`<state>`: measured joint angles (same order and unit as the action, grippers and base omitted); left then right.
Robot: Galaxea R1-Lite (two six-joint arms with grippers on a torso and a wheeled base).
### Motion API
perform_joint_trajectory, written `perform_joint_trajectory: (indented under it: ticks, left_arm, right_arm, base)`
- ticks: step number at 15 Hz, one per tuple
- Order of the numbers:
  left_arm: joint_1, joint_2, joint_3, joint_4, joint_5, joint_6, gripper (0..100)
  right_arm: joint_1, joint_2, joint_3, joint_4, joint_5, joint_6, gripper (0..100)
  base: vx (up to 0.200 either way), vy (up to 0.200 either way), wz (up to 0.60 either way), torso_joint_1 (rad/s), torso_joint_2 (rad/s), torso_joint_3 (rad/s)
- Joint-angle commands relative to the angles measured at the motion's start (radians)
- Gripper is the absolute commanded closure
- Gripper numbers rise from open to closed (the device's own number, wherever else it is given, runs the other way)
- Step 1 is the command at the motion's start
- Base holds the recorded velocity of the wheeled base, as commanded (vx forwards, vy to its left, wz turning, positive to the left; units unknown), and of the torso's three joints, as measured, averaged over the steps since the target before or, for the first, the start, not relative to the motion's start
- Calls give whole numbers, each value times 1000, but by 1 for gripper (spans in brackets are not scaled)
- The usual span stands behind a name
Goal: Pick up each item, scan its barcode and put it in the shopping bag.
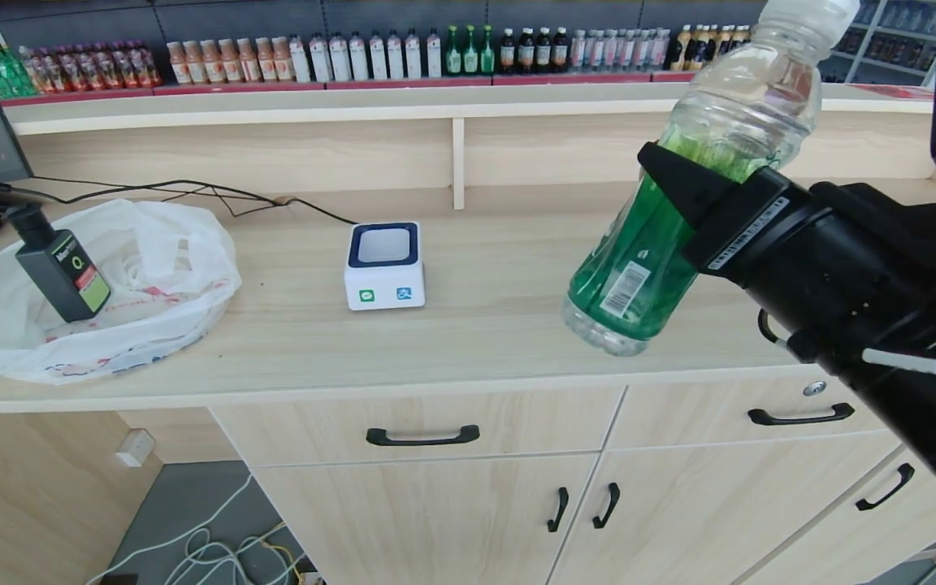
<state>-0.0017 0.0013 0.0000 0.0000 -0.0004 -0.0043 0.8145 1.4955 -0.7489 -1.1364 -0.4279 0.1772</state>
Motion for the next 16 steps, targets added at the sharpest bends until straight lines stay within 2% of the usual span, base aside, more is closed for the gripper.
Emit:
perform_joint_trajectory:
  ticks: [1,7,13,16]
  left_arm:
    - [0,0,0,0,-1,0,0]
    - [0,0,0,0,-1,0,0]
    - [0,0,0,0,0,0,0]
    - [0,0,0,0,0,0,0]
  right_arm:
    - [40,-9,11,-5,-2,15,100]
    - [66,17,-53,-5,-2,90,100]
    - [183,38,-109,-3,4,120,100]
    - [275,48,-162,7,6,122,100]
  base:
    - [0,0,0,0,0,0]
    - [0,0,0,0,0,0]
    - [0,0,0,0,0,0]
    - [0,0,0,0,0,0]
